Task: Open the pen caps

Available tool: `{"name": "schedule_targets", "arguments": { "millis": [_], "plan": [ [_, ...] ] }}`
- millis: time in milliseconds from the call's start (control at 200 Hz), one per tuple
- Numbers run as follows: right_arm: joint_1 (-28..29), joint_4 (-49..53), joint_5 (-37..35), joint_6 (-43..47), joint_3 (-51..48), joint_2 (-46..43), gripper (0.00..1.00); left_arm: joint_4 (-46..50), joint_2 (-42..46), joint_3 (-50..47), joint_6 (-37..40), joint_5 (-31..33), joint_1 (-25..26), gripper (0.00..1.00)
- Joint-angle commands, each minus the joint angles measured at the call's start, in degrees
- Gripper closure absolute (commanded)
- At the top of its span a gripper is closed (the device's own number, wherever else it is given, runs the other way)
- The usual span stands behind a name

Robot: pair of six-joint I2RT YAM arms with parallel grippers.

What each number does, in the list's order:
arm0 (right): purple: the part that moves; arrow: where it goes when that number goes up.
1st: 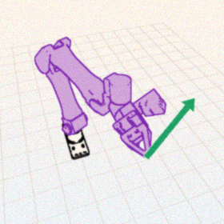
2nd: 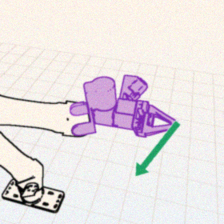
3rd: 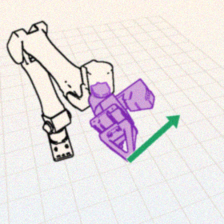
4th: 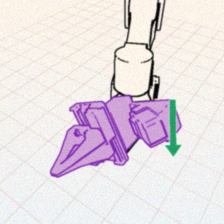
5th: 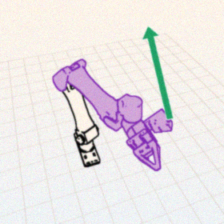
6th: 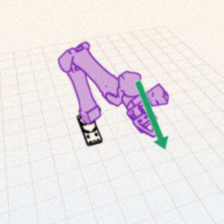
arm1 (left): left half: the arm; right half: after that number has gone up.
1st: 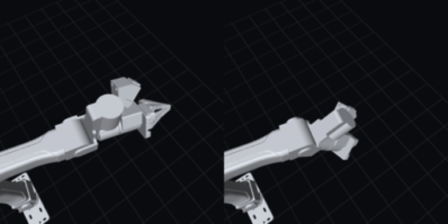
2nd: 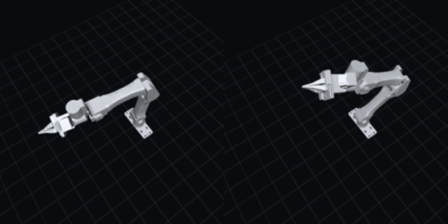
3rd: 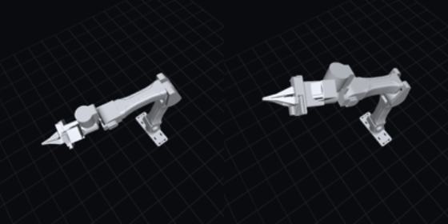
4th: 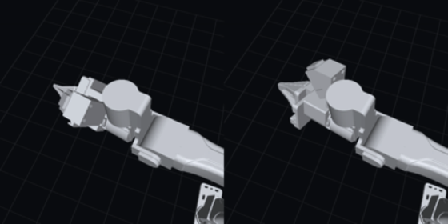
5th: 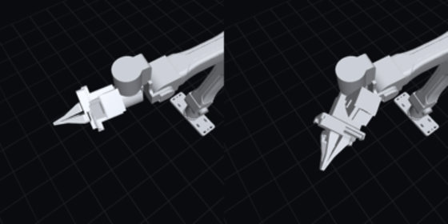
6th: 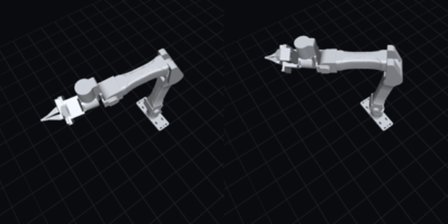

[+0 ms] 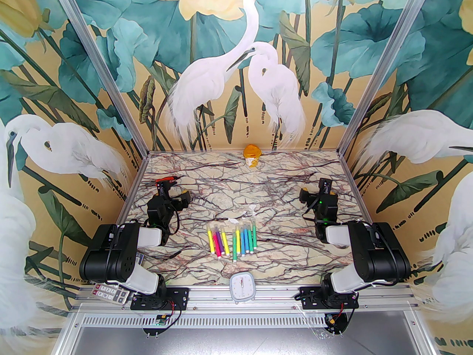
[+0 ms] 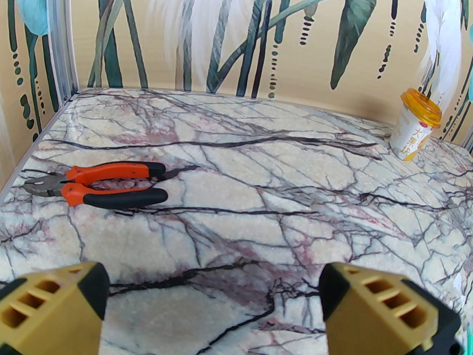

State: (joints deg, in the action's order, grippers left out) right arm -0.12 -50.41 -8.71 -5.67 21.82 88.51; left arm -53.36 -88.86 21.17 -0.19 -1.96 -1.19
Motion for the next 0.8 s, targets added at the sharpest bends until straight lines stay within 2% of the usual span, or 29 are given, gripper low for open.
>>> {"name": "schedule_targets", "arguments": {
  "millis": [0, 590, 680, 795],
  "plan": [
    [-0.2, -0.9, 0.7, 0.8, -0.1, 0.2, 0.01, 0.9, -0.4, 1.4, 0.8, -1.4, -0.5, 0.00],
    [-0.2, -0.9, -0.1, 0.6, 0.0, 0.1, 0.01, 0.6, 0.0, 1.1, 0.8, -0.3, -0.4, 0.00],
    [-0.2, 2.1, -1.5, 0.0, 0.8, -1.4, 0.01, 3.2, 2.8, 1.1, 0.1, 2.8, -0.1, 0.01],
    [-0.2, 16.3, -3.0, -0.8, 6.2, -5.7, 0.01, 11.1, 8.9, 2.2, -1.1, 4.9, 0.0, 0.00]
  ]
}}
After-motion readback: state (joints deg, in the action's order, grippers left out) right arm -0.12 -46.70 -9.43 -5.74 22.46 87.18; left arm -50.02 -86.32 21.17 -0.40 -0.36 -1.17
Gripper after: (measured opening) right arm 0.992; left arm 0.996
